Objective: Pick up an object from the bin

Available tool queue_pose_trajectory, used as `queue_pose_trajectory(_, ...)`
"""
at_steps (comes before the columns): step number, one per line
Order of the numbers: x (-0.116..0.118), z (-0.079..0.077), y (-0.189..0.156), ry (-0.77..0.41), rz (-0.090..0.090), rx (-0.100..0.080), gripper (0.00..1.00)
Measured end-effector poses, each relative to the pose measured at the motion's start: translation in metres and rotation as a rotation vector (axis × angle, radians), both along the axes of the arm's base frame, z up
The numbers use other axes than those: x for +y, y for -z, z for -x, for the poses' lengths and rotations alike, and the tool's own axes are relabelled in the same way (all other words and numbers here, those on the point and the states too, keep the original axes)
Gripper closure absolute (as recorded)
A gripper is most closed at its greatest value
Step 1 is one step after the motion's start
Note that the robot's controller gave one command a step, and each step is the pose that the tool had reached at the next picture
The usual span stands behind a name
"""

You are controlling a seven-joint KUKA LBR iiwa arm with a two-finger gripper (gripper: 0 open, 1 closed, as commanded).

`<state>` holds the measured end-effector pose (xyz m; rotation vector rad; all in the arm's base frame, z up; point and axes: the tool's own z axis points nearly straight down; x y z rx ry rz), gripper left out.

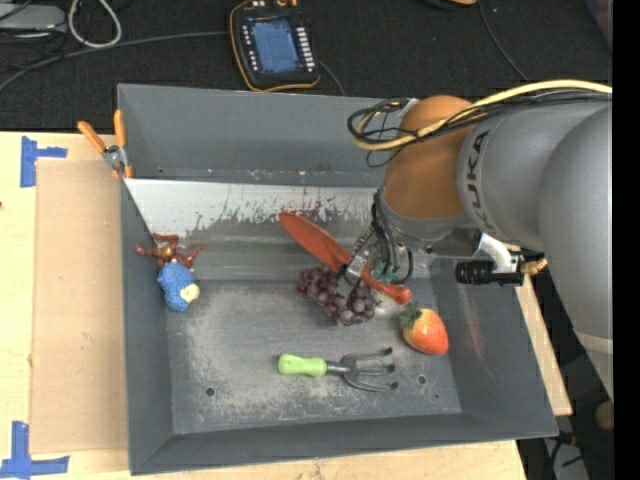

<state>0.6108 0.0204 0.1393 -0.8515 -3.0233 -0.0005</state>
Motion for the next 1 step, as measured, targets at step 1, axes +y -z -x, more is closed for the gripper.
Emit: queue_pose_trajectory(1, -0.0002, 0.002, -0.0198, -0.002, 0.0, 0.009, 1.0)
